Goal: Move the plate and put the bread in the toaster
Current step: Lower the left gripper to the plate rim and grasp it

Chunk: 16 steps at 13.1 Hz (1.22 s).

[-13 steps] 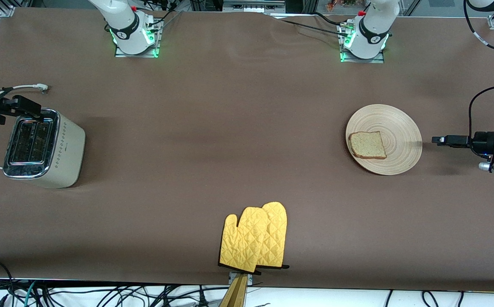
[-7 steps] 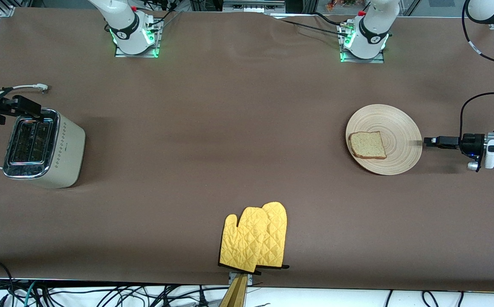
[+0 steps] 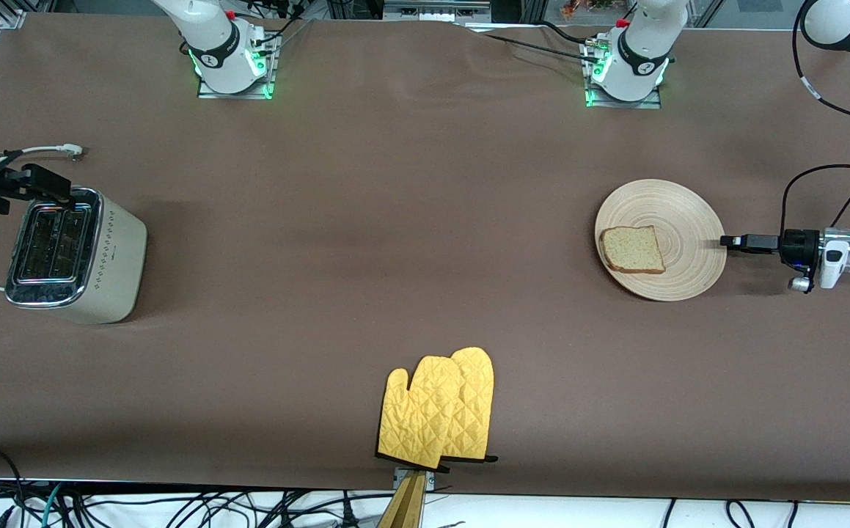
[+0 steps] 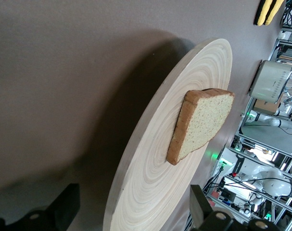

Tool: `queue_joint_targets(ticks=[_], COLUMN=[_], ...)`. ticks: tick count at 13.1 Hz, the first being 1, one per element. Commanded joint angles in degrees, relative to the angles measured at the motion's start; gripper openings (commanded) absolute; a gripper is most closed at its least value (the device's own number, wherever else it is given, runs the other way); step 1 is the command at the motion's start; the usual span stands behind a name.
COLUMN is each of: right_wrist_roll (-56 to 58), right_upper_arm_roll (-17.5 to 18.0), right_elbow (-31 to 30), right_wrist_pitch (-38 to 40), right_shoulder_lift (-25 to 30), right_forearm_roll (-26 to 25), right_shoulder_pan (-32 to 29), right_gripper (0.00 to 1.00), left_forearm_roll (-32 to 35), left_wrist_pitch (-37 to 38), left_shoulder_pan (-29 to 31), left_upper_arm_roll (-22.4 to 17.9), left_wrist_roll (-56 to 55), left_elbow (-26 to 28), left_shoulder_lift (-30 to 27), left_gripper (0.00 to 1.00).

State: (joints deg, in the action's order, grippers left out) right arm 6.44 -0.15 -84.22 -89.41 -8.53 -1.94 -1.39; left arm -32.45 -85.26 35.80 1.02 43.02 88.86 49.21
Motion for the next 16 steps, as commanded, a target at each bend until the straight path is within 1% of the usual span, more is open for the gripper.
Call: queue_joint_targets(ticks=[1, 2, 4, 5, 6, 7, 9, 10, 11, 13, 16], right_wrist_roll=[-0.2, -0.3, -0.2, -0.2, -0.1, -0.1, -0.1, -0.1, -0.1, -0.1, 0.0], right_upper_arm_roll=[0.2, 0.2, 0.2, 0.2, 0.2, 0.1, 0.2, 0.2, 0.2, 0.2, 0.2], right_elbow=[1.4, 1.3, 1.3, 1.3, 1.3, 1.3, 1.3, 1.3, 1.3, 1.3, 1.3], right_wrist_pitch=[0.8, 1.1, 1.3, 1.3, 1.3, 1.3, 1.3, 1.3, 1.2, 1.3, 0.9], right_shoulder_lift=[-0.5, -0.5, -0.5, -0.5, -0.6, -0.6, -0.5, -0.5, -0.5, -0.5, -0.5], right_forearm_roll=[1.0, 1.0, 1.0, 1.0, 1.0, 1.0, 1.0, 1.0, 1.0, 1.1, 1.0], right_shoulder_pan=[-0.4, -0.5, -1.2, -1.5, -1.5, -1.5, -1.5, -1.5, -1.5, -1.4, -1.5], right_gripper=[1.00, 1.00, 1.00, 1.00, 1.00, 1.00, 1.00, 1.00, 1.00, 1.00, 1.00], left_forearm_roll=[-1.6, -1.6, -1.6, -1.6, -1.7, -1.7, -1.7, -1.7, -1.7, -1.7, -3.4], left_wrist_pitch=[0.5, 0.5, 0.6, 0.6, 0.6, 0.6, 0.5, 0.5, 0.6, 0.5, 0.5], left_shoulder_pan=[0.5, 0.4, 0.4, 0.4, 0.4, 0.2, 0.0, 0.1, 0.1, 0.1, 0.0], left_upper_arm_roll=[0.5, 0.6, 0.8, 0.8, 0.9, 0.9, 0.9, 0.9, 0.9, 0.9, 0.9], left_wrist_roll=[0.9, 0.9, 0.9, 0.9, 0.9, 0.9, 0.9, 1.0, 1.2, 4.6, 5.1], left_elbow=[1.2, 1.4, 1.8, 2.2, 2.4, 2.4, 2.4, 2.4, 2.4, 2.6, 2.5], left_shoulder_lift=[-0.4, -0.4, -0.5, -0.6, -0.5, -0.5, -0.4, -0.4, -0.3, -0.1, 0.5], left_gripper=[0.95, 0.91, 0.71, 0.66, 0.64, 0.60, 0.43, 0.31, 0.15, 0.00, 0.00])
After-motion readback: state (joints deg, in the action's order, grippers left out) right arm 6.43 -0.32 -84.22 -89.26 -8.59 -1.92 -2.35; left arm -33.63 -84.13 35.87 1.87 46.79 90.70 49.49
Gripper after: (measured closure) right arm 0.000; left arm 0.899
